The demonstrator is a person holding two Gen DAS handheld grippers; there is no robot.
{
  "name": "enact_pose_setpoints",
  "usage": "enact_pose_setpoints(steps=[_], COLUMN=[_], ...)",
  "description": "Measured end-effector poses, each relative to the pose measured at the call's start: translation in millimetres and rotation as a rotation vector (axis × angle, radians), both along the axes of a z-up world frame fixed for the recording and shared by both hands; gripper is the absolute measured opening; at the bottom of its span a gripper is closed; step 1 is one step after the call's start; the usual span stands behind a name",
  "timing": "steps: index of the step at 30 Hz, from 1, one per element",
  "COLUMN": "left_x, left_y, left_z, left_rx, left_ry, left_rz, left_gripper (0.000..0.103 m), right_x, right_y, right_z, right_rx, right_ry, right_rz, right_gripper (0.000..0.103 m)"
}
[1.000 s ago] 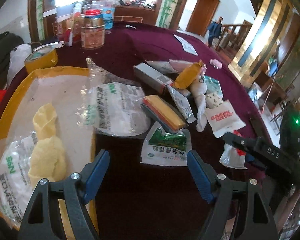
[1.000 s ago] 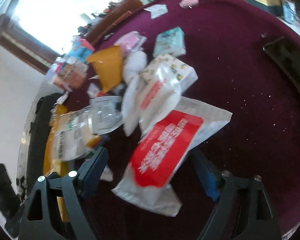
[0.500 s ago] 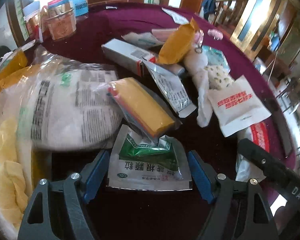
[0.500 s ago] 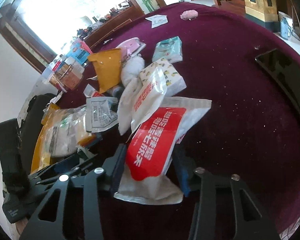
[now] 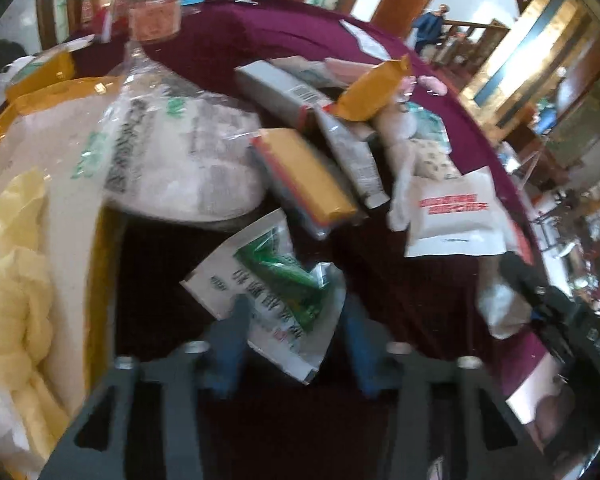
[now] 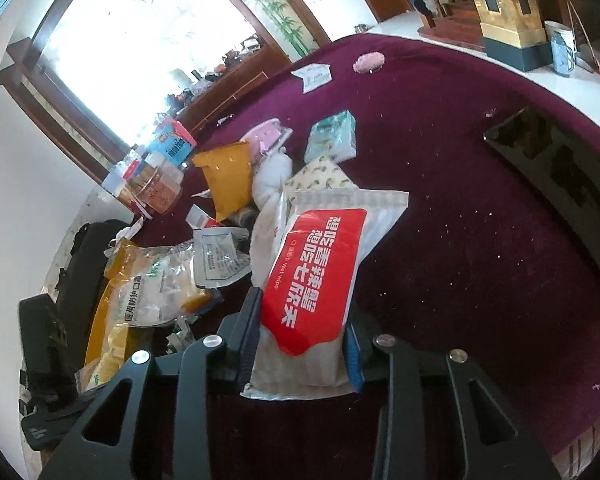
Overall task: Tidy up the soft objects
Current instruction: 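Close the right tool on the white bag with red print, then grasp the green-printed white sachet with the left tool while the right tool holds the bag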
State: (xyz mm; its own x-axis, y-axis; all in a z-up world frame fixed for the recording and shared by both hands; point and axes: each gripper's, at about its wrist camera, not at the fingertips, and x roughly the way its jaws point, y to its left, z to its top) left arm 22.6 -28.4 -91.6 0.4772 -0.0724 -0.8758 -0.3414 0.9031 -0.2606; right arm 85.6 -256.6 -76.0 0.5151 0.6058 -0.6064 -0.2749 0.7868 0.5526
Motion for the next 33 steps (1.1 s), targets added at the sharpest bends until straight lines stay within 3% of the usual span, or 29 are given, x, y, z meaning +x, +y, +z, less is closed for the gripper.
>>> enact_pose_setpoints(steps=[3,9,13,16,18,21,24,25,27,31,33], left_x=[-7.8,-3.3,15.7,20.7,16.0,-0.6,-7.6,-8.0,-5.8,2.0,17.5], left_y=[2.3,27.3,32.4,21.8,8.8,0.4,10.7,15.7,22.5,22.1,20.5], left_z=[7.8,5.7,-3.1,-0.9,3.1,13.4,14.1,11.5,6.2,16.0,12.9], left_rx=[-0.048,-0.19,-0.259,-0.234,-0.304,-0.25,-0.135,-0.124,-0.193,-0.156,-0.144], left_ry=[-0.03,-0.032,-0.042,-0.081,-0.116,-0.124,-0.056,-0.029,-0.015,-0.137,-0.136], left_rz=[-0.027,0.06,0.086,0.044,-0.062,-0.088,0.026,0.069,0.079,0.045,0.01], left_gripper=[0.072,0.074,0.074,0.073,0.073,0.073,0.074,0.074,0.074,0.077,0.078], right_x=[-6.6,-19.4,-21.8,-20.2,-17.7,-16.4,-18.3,-17.8,-15.6,-15.9,-16.0], right_y=[-1.8,-8.5,2.6,10.3,11.4,10.3,8.7,8.9,9.7,13.5,14.4], right_z=[5.6,20.3,22.1,15.1,12.0,11.7,12.0,11.3,9.2,8.2,7.9], right_rx=[0.005,0.027,0.038,0.028,0.033,0.032,0.024,0.021,0.031,0.023,0.016], right_ry=[-0.028,-0.122,-0.121,-0.091,-0.071,-0.07,-0.092,-0.092,-0.074,-0.067,-0.069], right_rz=[-0.015,-0.051,0.022,0.052,0.059,0.046,0.042,0.04,0.045,0.068,0.066], right_gripper=[0.035,0.035,0.035,0.035,0.035,0.035,0.035,0.035,0.035,0.035,0.035])
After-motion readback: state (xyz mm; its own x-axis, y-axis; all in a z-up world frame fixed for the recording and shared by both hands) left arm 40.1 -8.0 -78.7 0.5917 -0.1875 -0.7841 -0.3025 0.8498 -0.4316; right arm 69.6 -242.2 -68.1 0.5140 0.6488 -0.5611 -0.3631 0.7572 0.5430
